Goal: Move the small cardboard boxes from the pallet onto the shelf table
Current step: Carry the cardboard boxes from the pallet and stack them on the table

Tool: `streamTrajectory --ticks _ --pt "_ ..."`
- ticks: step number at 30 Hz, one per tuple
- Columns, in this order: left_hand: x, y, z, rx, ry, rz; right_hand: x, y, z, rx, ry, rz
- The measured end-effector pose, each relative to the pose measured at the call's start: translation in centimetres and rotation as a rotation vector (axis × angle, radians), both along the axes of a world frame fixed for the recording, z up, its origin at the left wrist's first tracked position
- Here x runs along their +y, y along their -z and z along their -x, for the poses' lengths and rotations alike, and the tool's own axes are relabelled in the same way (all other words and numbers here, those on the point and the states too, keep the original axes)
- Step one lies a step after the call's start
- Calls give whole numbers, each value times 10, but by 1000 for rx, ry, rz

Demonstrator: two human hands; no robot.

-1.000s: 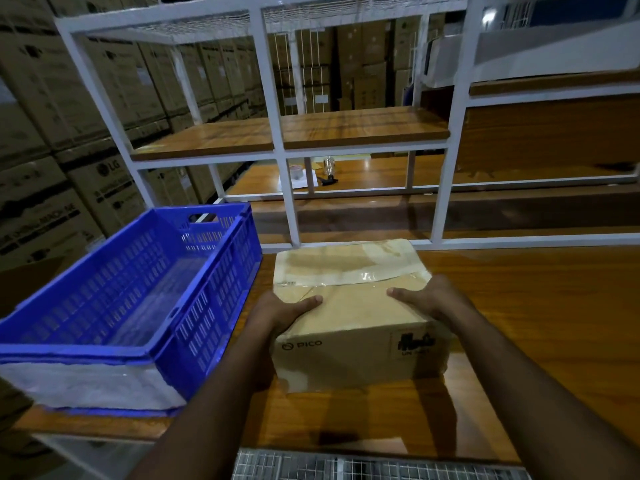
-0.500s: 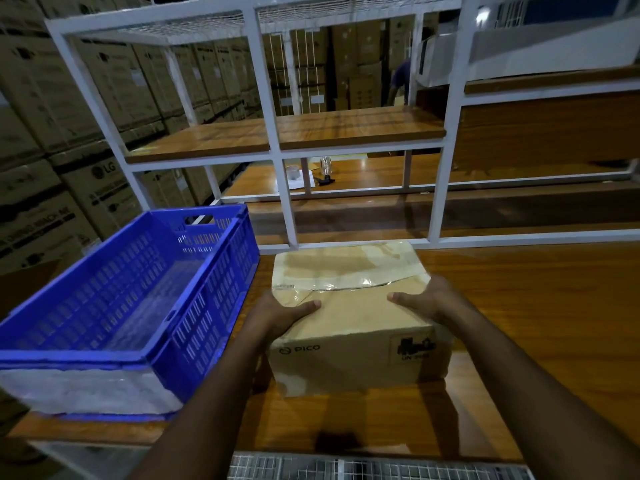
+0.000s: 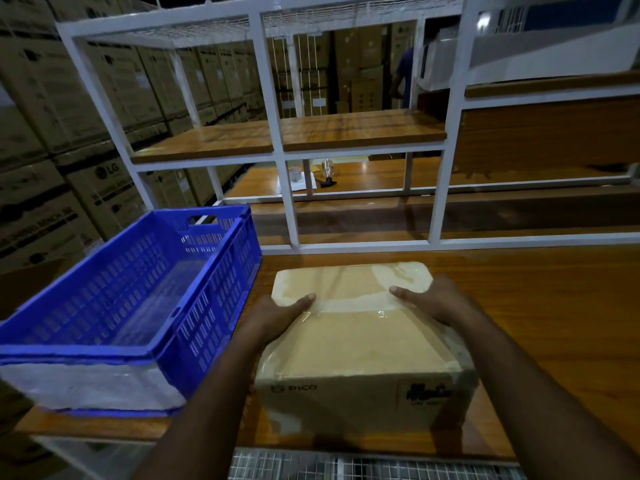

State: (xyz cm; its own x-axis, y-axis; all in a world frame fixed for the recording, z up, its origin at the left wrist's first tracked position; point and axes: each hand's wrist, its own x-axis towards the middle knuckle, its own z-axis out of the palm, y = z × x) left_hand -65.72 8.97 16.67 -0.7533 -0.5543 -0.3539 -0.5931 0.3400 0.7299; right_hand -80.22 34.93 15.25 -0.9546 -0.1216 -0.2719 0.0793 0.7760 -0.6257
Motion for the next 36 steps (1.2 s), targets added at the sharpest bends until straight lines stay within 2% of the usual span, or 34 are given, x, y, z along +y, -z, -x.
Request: streamTrajectory --ticks 12,20,24,27,29,33,36 --pt "-6 6 18 18 -9 42 -19 11 13 139 64 -124" --pt "-4 2 12 80 -8 83 -14 11 10 220 90 -70" --pt "-4 -10 10 306 -58 49 -10 -6 11 344 117 102" --pt "2 -30 11 511 -138 91 -9 -30 7 472 171 222" --pt "5 -39 10 604 -200 120 -6 -43 2 487 183 280" --pt "4 -36 5 595 -259 129 -3 -49 -7 458 202 294" --pt "-7 -34 0 546 -192 108 0 -49 -10 429 228 299"
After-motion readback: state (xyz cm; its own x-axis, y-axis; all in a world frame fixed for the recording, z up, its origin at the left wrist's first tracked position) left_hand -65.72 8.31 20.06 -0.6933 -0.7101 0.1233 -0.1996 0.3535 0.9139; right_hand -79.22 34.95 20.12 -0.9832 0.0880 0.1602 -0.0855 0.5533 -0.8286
